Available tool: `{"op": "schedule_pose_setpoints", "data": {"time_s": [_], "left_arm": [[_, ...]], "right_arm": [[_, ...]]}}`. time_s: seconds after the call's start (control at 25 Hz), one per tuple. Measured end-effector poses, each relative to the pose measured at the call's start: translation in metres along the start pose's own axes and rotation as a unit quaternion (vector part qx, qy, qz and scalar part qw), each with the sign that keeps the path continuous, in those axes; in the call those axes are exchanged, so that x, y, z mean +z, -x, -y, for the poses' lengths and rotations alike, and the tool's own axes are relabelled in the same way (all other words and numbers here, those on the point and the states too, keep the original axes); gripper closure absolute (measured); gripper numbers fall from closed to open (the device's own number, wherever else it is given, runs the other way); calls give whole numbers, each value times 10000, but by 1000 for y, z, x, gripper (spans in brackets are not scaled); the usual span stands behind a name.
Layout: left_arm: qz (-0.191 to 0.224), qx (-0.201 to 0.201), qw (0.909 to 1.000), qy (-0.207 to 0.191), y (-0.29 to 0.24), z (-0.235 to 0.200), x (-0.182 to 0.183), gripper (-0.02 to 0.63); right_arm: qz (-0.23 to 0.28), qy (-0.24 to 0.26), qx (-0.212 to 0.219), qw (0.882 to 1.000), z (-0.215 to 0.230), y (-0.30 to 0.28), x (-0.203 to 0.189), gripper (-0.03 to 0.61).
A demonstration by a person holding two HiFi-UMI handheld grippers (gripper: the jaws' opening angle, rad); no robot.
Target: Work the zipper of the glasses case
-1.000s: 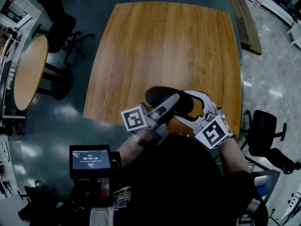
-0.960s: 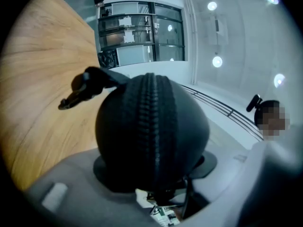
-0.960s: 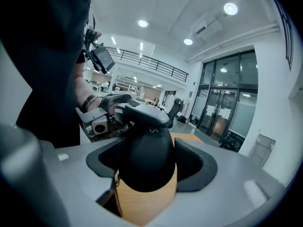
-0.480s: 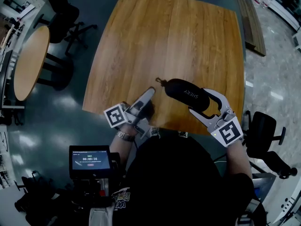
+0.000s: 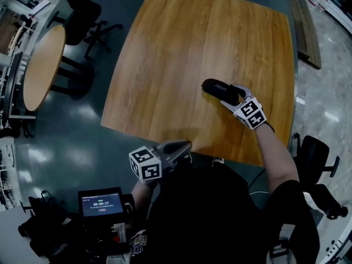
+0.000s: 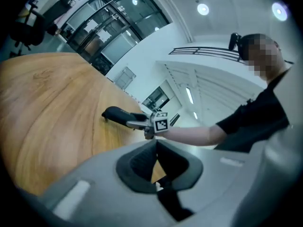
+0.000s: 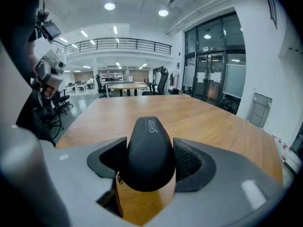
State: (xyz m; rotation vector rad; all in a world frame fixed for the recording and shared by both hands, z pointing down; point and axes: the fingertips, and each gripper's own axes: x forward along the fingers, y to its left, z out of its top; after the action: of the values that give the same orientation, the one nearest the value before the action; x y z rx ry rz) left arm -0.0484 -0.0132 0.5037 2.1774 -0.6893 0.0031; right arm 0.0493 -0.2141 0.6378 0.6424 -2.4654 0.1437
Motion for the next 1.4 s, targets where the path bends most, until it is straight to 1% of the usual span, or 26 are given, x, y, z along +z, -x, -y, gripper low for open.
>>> {"op": "schedule_pose_setpoints", "data": {"time_s": [0.08,0.16,0.2,0.32,0.48,0.6,0.68,0.76,0.84,0.88,0.92,0.96,1.0,1.04,1.08,1.12,1.16,1.24,1.28,1.32,1.36,1.4], "left_arm": [[-26,209,9998,16,11,-3,-6,615],[81,408,9990,144,24,-9,-9,615],[155,502,9984,231,29,-11,-10,615],[318,718,9959,447,43,-17,-18,615],[316,854,9947,481,51,-25,-28,615],[285,785,9954,460,52,-31,-23,615],[238,672,9966,416,52,-34,-19,615],[209,533,9977,367,51,-34,-16,615],[216,384,9985,331,49,-35,-11,615],[218,306,9988,305,48,-36,-6,615],[208,224,9992,263,47,-39,-1,615],[186,137,9995,205,47,-41,5,615],[160,42,9998,142,47,-42,11,615],[134,-62,9999,82,46,-44,16,615],[109,-174,9998,24,45,-45,22,615],[79,-286,9996,-34,43,-46,27,615],[35,-393,9992,-88,40,-47,31,615],[-114,-603,9980,-172,32,-46,35,615],[-216,-726,9969,-206,26,-44,35,615],[-332,-864,9954,-240,19,-40,33,615],[-448,-1002,9936,-275,13,-34,31,615],[-542,-1127,9917,-313,8,-28,28,615]], "right_arm": [[-209,347,169,9990,5,-19,5,271],[-391,721,327,9961,11,-32,6,270],[-480,827,381,9947,15,-37,1,268],[-773,923,461,9917,22,-45,-18,267],[-914,1062,496,9889,24,-47,-20,265],[-1068,1162,542,9860,22,-47,-20,261],[-1036,1199,514,9860,19,-43,-15,258],[-899,1048,400,9896,16,-29,-10,258],[-574,801,149,9950,13,-4,3,263],[-337,636,-47,9974,12,11,13,312],[-54,403,-264,9988,12,27,24,424],[265,84,-457,9986,9,42,36,555],[599,-298,-606,9959,3,57,49,574],[920,-695,-737,9906,-4,70,62,574],[1216,-1093,-886,9826,-13,82,74,574],[1495,-1522,-1057,9712,-21,92,84,574],[1773,-2006,-1225,9557,-31,102,92,574],[2300,-2987,-1448,9148,-54,120,104,574],[2495,-3342,-1494,8965,-70,127,107,574],[2613,-3551,-1515,8847,-87,132,110,574],[2656,-3626,-1518,8803,-105,137,112,574],[2644,-3606,-1508,8817,-122,140,114,574]]}}
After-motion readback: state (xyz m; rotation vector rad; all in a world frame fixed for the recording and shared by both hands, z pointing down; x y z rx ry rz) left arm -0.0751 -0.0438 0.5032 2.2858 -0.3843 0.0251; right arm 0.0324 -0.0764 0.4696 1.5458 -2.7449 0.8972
